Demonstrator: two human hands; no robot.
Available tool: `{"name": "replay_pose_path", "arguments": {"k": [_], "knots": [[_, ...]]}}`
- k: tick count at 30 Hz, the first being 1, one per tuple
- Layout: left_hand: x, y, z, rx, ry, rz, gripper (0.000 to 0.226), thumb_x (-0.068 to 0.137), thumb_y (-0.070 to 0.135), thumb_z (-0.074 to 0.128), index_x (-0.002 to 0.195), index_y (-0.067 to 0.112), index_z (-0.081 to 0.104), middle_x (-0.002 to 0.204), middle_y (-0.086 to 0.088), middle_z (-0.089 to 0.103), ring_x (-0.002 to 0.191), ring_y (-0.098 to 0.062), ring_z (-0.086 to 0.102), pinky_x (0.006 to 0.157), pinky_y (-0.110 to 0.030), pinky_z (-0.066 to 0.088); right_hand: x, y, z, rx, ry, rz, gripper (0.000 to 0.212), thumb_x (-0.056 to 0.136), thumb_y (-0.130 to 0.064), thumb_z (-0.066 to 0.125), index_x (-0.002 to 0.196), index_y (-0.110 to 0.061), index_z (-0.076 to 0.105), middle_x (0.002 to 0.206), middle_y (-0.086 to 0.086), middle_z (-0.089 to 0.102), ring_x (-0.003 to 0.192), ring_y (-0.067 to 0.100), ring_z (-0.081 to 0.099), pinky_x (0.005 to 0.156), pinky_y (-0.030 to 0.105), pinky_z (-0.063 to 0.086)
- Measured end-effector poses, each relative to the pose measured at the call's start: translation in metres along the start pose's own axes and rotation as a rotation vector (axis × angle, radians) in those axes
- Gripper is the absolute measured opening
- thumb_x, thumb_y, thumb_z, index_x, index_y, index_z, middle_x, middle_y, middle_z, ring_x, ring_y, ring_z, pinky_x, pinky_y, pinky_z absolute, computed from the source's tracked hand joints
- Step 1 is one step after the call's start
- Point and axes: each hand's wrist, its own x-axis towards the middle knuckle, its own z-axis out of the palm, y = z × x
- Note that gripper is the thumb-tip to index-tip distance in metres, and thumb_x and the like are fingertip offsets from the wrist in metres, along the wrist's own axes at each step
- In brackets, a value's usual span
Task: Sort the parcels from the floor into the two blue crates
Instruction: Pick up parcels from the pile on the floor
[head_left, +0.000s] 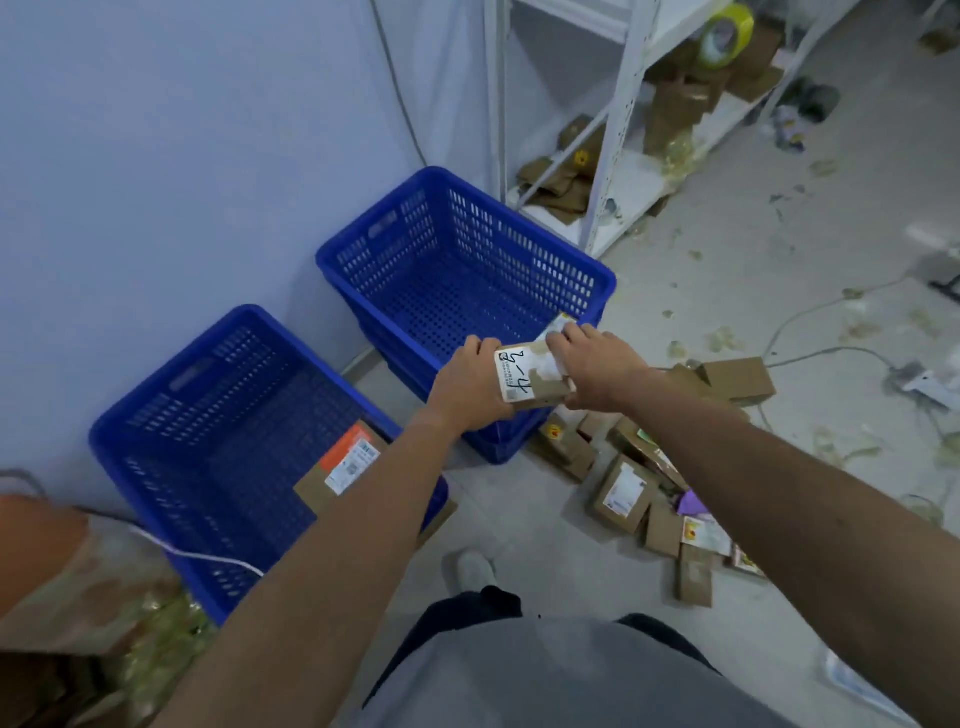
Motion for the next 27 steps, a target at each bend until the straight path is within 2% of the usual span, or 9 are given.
{"name": "replay_pose_path", "arguments": {"k": [5,7,11,17,21,24,27], "knots": [[0.033,-0.047,-0.017,0.023,-0.034,0.018,0.087,0.066,0.049,0.084,0.131,0.011,0.040,0.118,-0.007,0.042,0.102,-0.022,0.051,0.072,-0.032,0.042,0.060,-0.016,-0.007,-0.006,-0.017,-0.007,0.087,0.074,-0.047,0.076,0.142,-0.016,0.032,0.133,0.006,0.044,0.120,0.025,0.046,0.098,0.041,0.047],[0.045,-0.060,-0.020,0.012,-0.031,0.008,0.089,0.067,0.051,0.082,0.133,0.010,0.039,0.120,-0.008,0.042,0.103,-0.023,0.051,0.074,-0.034,0.044,0.080,-0.015,-0.010,-0.024,-0.019,-0.029,0.090,0.077,-0.048,0.074,0.148,-0.018,0.026,0.136,0.006,0.042,0.122,0.025,0.044,0.100,0.039,0.045],[0.070,-0.077,-0.013,-0.024,-0.032,-0.079,0.090,0.067,0.045,0.085,0.134,0.009,0.038,0.124,-0.010,0.041,0.109,-0.028,0.052,0.084,-0.042,0.051,0.126,-0.006,-0.008,-0.078,-0.055,-0.084,0.098,0.076,-0.045,0.077,0.151,-0.017,0.021,0.140,0.007,0.038,0.125,0.026,0.043,0.102,0.039,0.042],[0.124,-0.103,0.007,-0.075,-0.109,-0.253,0.091,0.068,0.047,0.084,0.136,0.011,0.036,0.125,-0.009,0.042,0.110,-0.026,0.051,0.084,-0.042,0.051,0.208,0.021,0.016,-0.157,-0.130,-0.230,0.102,0.075,-0.049,0.076,0.152,-0.014,0.019,0.143,0.009,0.035,0.127,0.027,0.040,0.103,0.040,0.039],[0.170,-0.119,0.035,-0.084,-0.164,-0.332,0.081,0.072,0.044,0.082,0.129,0.007,0.039,0.123,-0.012,0.043,0.109,-0.030,0.052,0.081,-0.043,0.051,0.264,0.039,0.047,-0.169,-0.225,-0.303,0.102,0.079,-0.049,0.072,0.154,-0.013,0.012,0.147,0.009,0.031,0.130,0.031,0.037,0.106,0.043,0.038],[0.202,-0.135,0.074,-0.027,-0.271,-0.407,0.088,0.074,0.049,0.081,0.135,0.007,0.035,0.130,-0.012,0.042,0.116,-0.030,0.050,0.088,-0.044,0.051,0.306,0.053,0.084,-0.131,-0.329,-0.332,0.097,0.083,-0.044,0.070,0.154,-0.016,0.011,0.151,0.008,0.027,0.129,0.034,0.040,0.104,0.047,0.040],[0.237,-0.158,0.116,0.012,-0.331,-0.481,0.090,0.074,0.046,0.082,0.138,0.008,0.032,0.135,-0.011,0.042,0.120,-0.028,0.049,0.090,-0.041,0.048,0.352,0.062,0.126,-0.130,-0.380,-0.366,0.093,0.085,-0.036,0.069,0.154,-0.015,0.011,0.150,0.008,0.025,0.126,0.034,0.042,0.101,0.046,0.041]]}}
